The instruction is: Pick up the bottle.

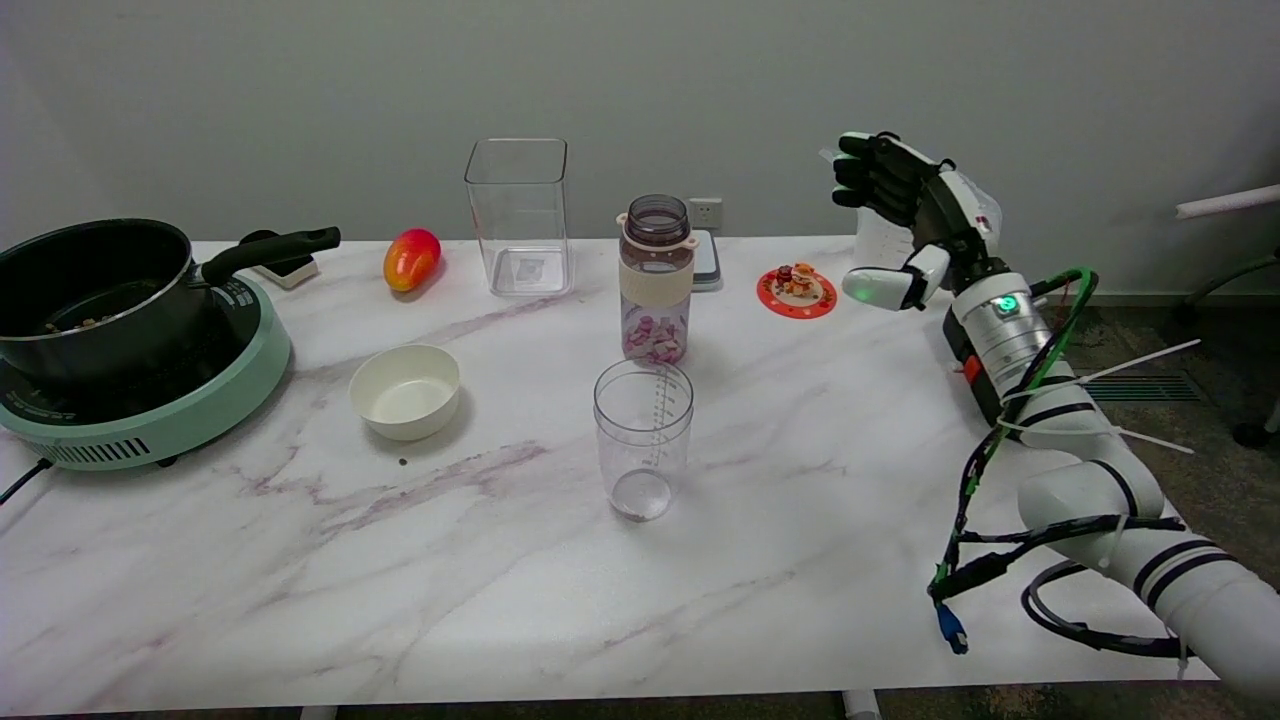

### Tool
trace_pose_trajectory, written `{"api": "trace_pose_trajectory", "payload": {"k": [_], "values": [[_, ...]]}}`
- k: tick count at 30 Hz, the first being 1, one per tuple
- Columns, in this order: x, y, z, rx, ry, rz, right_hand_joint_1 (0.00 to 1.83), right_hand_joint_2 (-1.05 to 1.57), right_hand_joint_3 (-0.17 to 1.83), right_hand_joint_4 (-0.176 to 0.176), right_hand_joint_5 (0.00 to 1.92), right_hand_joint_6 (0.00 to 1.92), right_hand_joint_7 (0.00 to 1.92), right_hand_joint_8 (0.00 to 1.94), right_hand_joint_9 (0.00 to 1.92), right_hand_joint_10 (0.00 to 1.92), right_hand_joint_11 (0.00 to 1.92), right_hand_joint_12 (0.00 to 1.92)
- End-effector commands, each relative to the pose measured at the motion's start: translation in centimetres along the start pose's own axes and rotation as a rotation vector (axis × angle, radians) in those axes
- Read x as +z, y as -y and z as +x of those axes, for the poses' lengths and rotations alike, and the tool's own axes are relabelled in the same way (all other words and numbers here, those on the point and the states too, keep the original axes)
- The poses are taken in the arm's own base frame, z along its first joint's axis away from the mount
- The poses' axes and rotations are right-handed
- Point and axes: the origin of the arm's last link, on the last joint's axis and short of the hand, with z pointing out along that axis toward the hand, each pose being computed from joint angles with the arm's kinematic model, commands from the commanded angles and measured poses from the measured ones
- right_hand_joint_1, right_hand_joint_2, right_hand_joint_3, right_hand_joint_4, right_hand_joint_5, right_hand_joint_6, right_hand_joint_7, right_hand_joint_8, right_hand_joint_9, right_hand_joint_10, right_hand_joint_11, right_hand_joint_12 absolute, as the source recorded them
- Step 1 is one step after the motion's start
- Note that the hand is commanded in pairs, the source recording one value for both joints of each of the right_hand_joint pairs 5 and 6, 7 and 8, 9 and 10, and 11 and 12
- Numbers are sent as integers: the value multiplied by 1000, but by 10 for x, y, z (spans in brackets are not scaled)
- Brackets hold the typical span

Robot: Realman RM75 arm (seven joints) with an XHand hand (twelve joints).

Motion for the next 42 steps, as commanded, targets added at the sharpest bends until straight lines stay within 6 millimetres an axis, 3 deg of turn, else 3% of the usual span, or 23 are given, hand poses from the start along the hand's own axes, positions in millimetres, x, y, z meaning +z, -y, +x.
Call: {"api": "trace_pose_trajectory", "payload": {"k": [1, 19, 27, 42], "values": [[26, -2, -27, -215, 53, 12, 1224, -690, 1156, 0, 387, 387, 519, 519, 483, 483, 554, 554], [59, -15, -83, -115, 143, -10, 1201, -830, 1134, 0, 279, 279, 465, 465, 430, 430, 507, 507], [62, -24, -99, -77, 154, -46, 1200, -830, 1112, 0, 269, 269, 450, 450, 417, 417, 496, 496], [46, -63, -134, 44, 163, -196, 1185, -853, 1117, 0, 247, 247, 428, 428, 397, 397, 458, 458]]}}
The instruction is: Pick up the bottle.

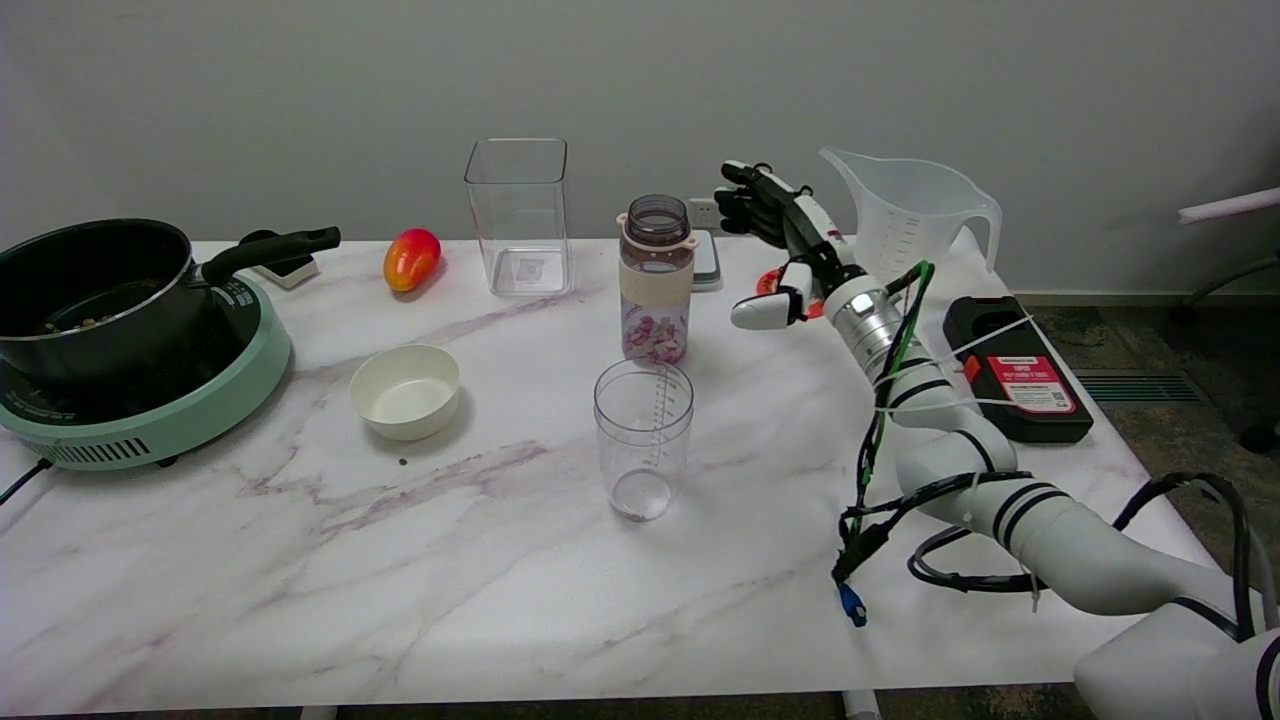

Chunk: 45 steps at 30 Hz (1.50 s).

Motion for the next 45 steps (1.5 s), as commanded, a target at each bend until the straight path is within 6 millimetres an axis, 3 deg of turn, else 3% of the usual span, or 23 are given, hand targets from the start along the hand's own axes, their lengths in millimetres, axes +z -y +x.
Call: {"api": "trace_pose_trajectory", "payload": {"k": [1, 24, 45], "values": [[1, -29, -45, 106, 33, -117, 1184, -855, 1118, 0, 246, 246, 426, 426, 395, 395, 457, 457], [12, -30, -76, 121, 73, -146, 1167, -875, 1062, 0, 222, 222, 418, 418, 392, 392, 450, 450], [11, -36, -75, 121, 70, -179, 1223, -760, 873, 0, 280, 280, 461, 461, 406, 406, 443, 443]]}}
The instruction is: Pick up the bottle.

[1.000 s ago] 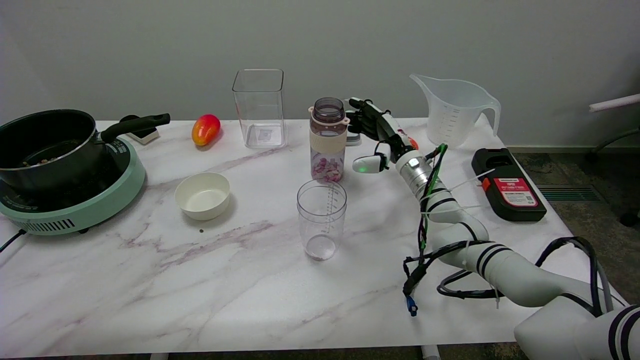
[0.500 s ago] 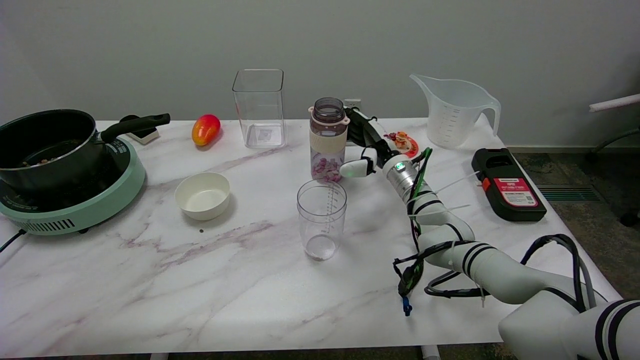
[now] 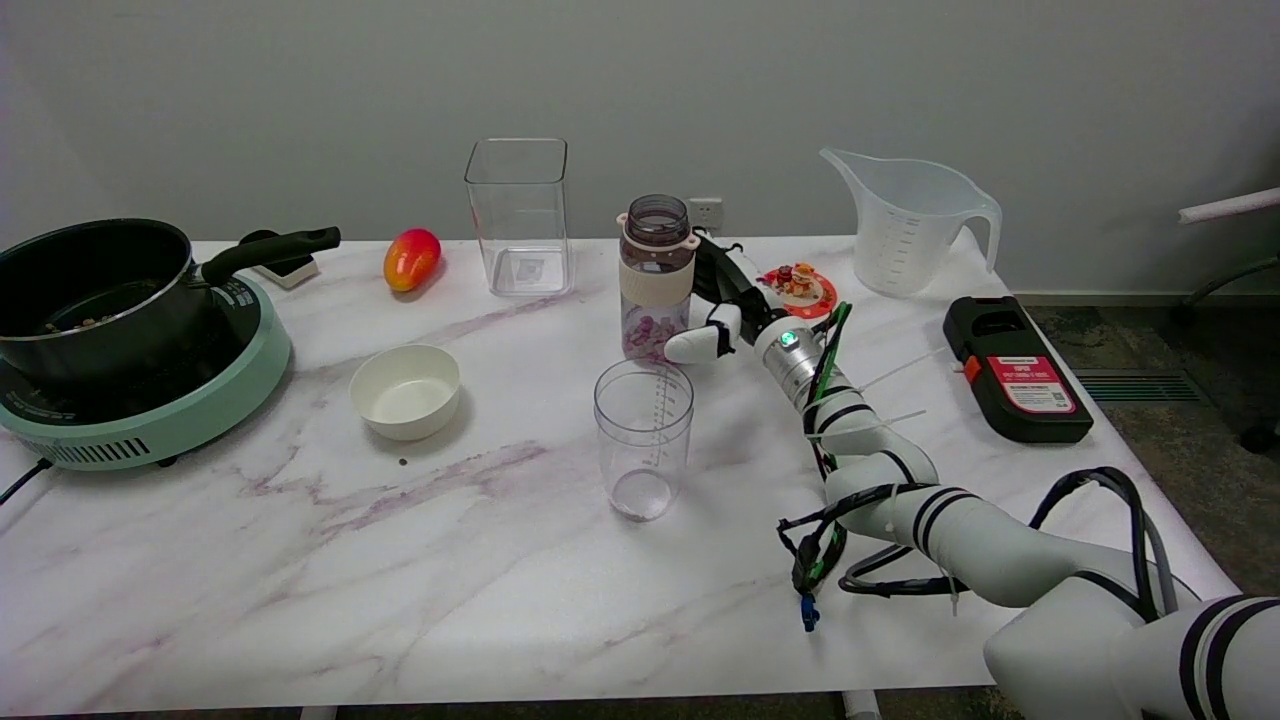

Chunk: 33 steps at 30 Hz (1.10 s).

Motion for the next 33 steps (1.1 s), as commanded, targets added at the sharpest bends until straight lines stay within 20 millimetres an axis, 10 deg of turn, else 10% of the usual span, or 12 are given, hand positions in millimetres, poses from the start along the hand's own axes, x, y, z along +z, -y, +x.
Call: {"api": "trace_pose_trajectory", "payload": {"k": [1, 33], "values": [[2, -4, -2, 4, 0, -26, 1226, -752, 867, 0, 284, 284, 463, 463, 407, 407, 444, 444], [13, 7, 8, 7, -19, -18, 1316, -162, 719, 0, 517, 517, 721, 721, 693, 693, 703, 703]]}}
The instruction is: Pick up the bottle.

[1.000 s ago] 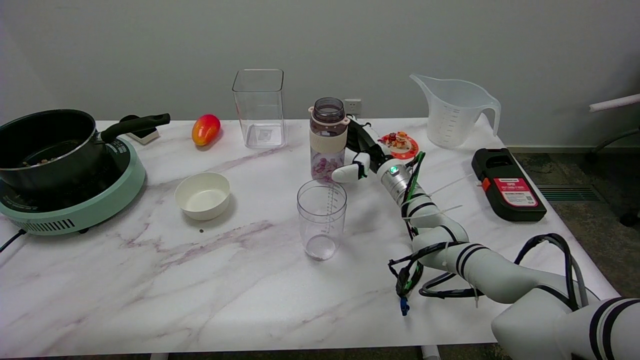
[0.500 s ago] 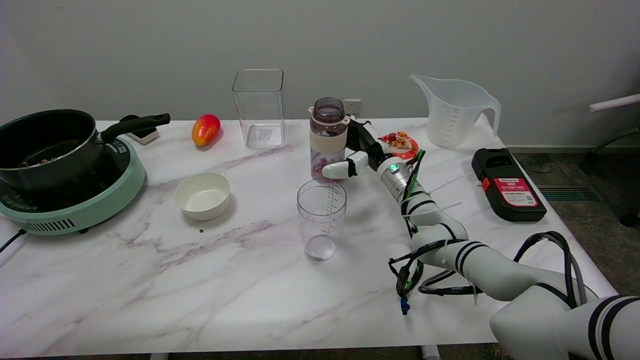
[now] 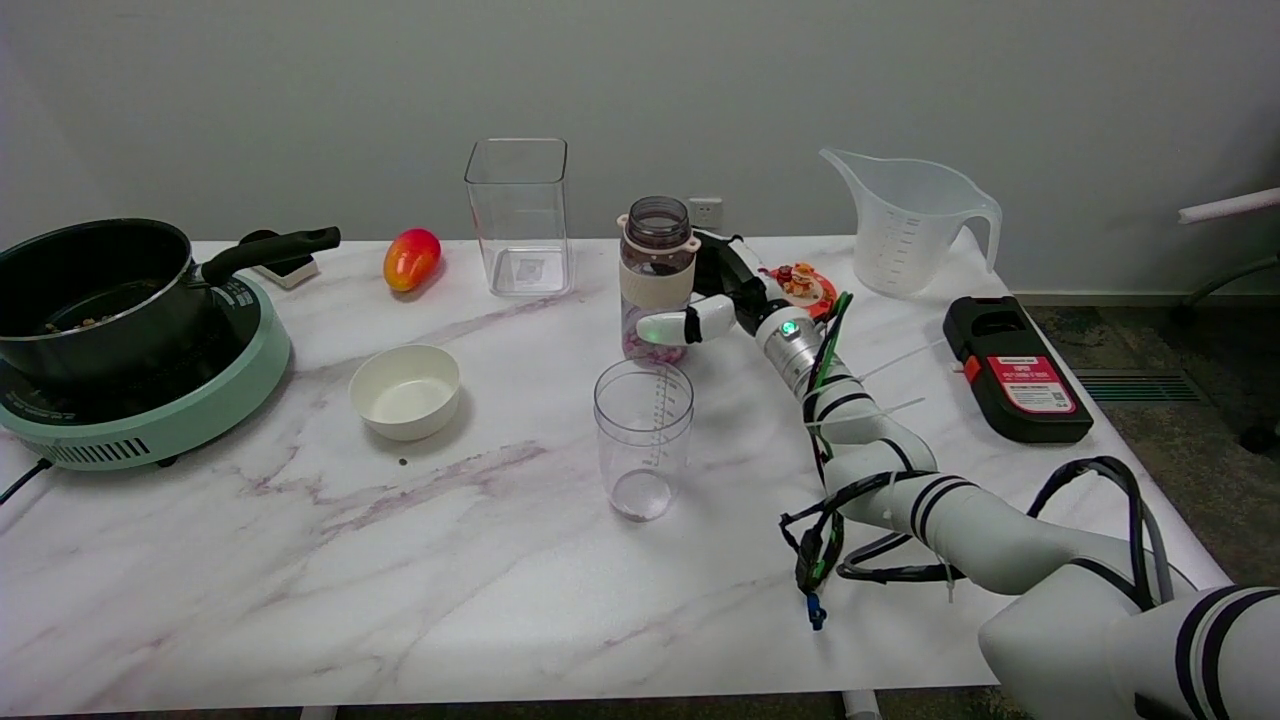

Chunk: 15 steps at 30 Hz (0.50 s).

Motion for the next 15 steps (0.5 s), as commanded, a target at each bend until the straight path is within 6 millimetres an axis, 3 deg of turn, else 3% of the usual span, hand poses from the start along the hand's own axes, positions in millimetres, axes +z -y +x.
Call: {"api": "trace_pose_trajectory", "payload": {"k": [1, 5, 10, 15], "values": [[5, 3, 3, 2, -6, -10, 1317, -160, 733, 0, 523, 523, 722, 722, 694, 694, 708, 708], [7, 4, 2, -3, -1, -17, 1315, -208, 843, 0, 541, 541, 713, 713, 636, 636, 713, 713], [8, 2, 4, -5, -2, -29, 1311, -221, 812, 0, 536, 536, 722, 722, 639, 639, 703, 703], [7, 0, 4, -1, -4, -41, 1346, -40, 596, 0, 666, 666, 1094, 1094, 976, 976, 751, 751]]}}
